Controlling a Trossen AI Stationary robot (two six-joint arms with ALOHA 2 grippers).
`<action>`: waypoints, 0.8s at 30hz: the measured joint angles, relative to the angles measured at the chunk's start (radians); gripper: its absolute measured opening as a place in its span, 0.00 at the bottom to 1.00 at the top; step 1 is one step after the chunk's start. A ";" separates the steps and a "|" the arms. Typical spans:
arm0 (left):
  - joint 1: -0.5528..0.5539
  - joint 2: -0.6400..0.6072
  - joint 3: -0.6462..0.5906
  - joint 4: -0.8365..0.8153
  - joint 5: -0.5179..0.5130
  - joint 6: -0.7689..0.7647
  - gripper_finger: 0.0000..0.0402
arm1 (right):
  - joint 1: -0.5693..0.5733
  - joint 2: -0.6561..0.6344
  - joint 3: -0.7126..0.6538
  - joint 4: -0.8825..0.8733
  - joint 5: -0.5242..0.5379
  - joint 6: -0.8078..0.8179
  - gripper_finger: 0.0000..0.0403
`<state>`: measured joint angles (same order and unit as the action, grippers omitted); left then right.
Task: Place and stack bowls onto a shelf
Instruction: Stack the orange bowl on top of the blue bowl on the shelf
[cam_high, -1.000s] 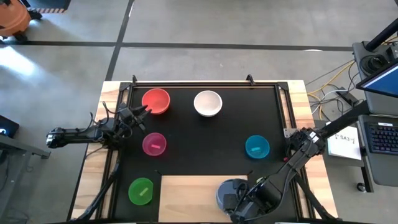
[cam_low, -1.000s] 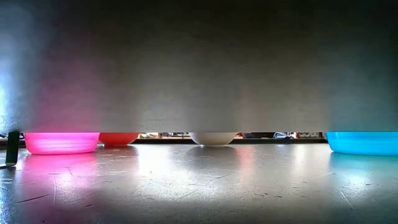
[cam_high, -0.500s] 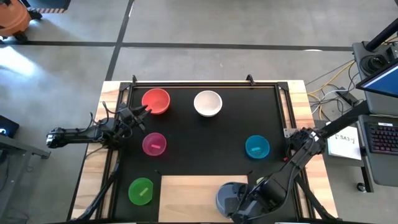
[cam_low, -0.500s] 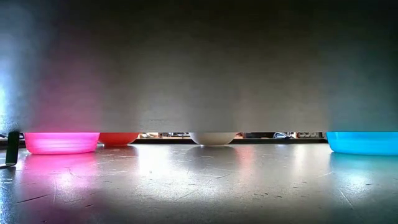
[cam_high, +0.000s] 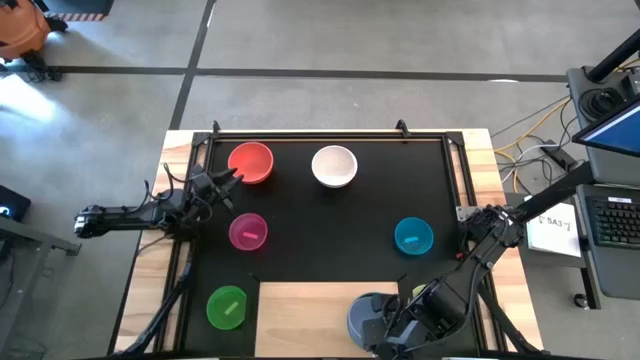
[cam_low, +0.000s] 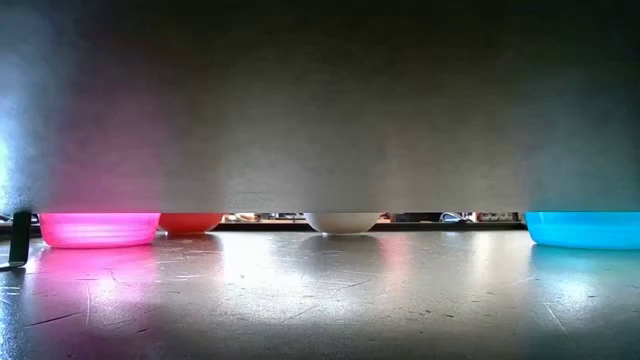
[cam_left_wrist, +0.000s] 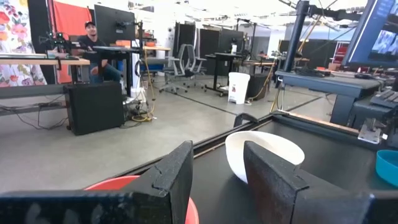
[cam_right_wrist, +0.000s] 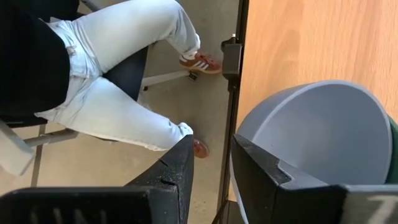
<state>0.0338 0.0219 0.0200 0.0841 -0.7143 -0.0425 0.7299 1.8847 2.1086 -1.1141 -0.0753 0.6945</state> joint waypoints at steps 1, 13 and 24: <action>0.000 0.000 0.000 0.000 -0.002 0.000 0.31 | -0.002 0.000 0.000 -0.001 0.000 0.000 0.24; 0.000 0.000 0.000 0.014 -0.055 -0.051 0.31 | -0.029 -0.011 0.000 -0.008 0.007 0.001 0.24; 0.000 0.000 0.000 0.317 -0.055 0.026 0.31 | -0.112 -0.024 0.000 -0.070 0.026 -0.111 0.24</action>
<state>0.0341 0.0217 0.0203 0.4013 -0.7692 -0.0164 0.6179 1.8605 2.1082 -1.1839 -0.0497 0.5832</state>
